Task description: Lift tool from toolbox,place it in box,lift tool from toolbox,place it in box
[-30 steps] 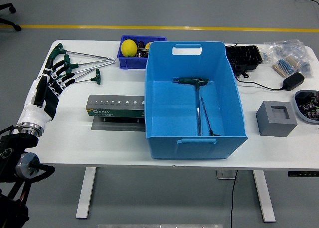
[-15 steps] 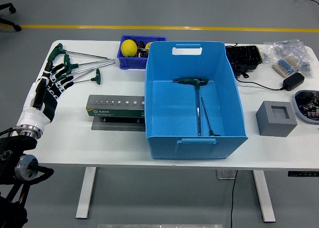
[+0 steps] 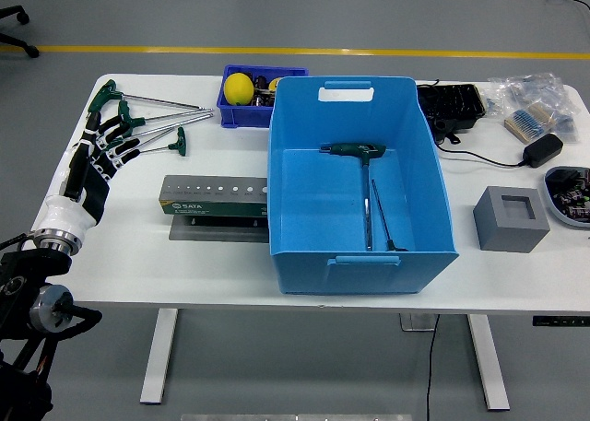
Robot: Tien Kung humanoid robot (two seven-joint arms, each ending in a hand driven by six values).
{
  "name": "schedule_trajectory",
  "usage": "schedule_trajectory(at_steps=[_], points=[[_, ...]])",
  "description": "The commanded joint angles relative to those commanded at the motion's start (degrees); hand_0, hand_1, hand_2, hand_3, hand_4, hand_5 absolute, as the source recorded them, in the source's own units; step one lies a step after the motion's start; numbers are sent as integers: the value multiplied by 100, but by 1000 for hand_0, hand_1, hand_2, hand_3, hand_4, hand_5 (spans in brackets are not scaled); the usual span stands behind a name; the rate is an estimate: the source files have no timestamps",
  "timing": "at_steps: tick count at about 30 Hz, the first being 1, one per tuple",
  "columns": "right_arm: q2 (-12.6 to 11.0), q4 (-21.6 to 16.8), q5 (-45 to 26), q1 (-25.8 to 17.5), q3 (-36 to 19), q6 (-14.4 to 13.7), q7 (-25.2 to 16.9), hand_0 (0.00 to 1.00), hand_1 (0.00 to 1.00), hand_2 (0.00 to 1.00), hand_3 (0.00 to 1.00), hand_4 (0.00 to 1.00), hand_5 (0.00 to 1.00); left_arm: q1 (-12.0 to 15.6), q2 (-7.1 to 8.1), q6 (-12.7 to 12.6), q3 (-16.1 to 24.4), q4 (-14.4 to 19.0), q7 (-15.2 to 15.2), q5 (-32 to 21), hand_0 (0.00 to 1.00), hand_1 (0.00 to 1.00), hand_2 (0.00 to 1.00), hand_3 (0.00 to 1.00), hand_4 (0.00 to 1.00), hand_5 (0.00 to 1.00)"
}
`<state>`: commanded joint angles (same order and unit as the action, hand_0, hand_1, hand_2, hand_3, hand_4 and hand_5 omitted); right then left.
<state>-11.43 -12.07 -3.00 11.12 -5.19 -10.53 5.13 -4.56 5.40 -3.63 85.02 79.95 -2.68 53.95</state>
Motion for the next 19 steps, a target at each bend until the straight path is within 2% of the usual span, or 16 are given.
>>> schedule_trajectory(at_steps=[19], points=[[2,5,-30,16,21,-1,-4,698,700,755,604,837,729,-14,-22,-2,62,12,-7,0,717,688,785,739,933,787]])
